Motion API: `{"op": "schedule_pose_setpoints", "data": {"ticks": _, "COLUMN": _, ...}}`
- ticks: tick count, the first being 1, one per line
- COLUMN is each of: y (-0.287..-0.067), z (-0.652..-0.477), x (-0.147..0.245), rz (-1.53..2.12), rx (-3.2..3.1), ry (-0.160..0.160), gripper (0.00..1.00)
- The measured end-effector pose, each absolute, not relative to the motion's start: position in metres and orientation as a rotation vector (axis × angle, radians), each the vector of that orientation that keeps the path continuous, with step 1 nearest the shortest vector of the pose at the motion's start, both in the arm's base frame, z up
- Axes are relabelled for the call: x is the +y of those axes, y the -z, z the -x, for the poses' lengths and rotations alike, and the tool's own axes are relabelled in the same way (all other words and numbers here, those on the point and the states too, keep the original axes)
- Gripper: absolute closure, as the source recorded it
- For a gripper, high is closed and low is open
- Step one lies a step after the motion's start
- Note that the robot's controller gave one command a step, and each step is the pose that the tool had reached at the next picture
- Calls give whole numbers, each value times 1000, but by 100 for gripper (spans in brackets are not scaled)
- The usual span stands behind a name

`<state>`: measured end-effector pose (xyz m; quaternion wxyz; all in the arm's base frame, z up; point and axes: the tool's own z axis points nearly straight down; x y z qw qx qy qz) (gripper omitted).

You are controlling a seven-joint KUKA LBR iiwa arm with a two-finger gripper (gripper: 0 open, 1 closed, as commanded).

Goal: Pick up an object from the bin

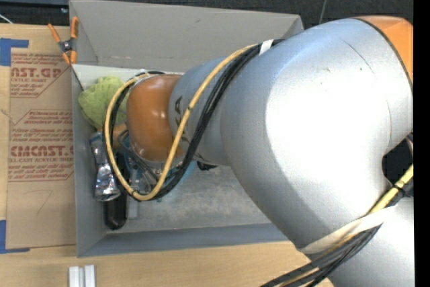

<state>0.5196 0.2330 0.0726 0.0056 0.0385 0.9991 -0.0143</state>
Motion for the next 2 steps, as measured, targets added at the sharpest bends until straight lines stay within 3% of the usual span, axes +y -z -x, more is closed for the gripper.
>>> {"op": "schedule_pose_setpoints", "data": {"ticks": 1, "y": -73, "z": -505, "x": 216, "rz": -574, "rx": 3066, "ry": 2, "gripper": 0}}
{"op": "schedule_pose_setpoints", "data": {"ticks": 2, "y": -71, "z": -505, "x": 213, "rz": -201, "rx": 3113, "ry": 43, "gripper": 0}}
